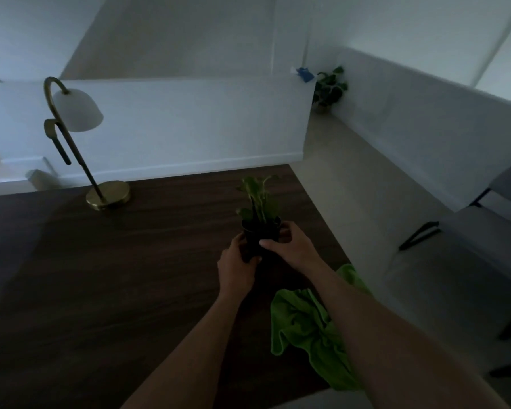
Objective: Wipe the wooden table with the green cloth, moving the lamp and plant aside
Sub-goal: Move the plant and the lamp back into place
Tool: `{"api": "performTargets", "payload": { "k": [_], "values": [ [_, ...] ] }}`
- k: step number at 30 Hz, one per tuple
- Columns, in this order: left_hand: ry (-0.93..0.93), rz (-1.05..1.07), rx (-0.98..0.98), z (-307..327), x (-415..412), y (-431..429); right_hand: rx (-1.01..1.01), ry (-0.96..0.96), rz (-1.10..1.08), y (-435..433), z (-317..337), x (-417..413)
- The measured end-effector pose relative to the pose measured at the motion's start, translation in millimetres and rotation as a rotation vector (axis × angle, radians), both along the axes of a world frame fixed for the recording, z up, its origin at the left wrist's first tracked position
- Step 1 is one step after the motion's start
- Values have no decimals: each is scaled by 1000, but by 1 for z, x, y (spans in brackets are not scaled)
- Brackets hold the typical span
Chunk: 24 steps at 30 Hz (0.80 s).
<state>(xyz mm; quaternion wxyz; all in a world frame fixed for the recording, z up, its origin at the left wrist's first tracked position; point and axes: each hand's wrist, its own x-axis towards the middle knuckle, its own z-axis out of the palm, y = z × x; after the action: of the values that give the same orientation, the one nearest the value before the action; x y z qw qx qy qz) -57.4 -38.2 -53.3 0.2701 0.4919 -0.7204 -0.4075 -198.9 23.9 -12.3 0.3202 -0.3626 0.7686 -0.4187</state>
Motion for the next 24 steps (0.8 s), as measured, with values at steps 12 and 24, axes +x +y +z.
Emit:
{"api": "performTargets", "payload": {
  "k": [12,24],
  "values": [
    [-7,10,-39,-6,15,1,30,43,-39,8,-16,27],
    [13,5,-23,-3,32,11,70,36,-13,18,-11,48]
  ]
}}
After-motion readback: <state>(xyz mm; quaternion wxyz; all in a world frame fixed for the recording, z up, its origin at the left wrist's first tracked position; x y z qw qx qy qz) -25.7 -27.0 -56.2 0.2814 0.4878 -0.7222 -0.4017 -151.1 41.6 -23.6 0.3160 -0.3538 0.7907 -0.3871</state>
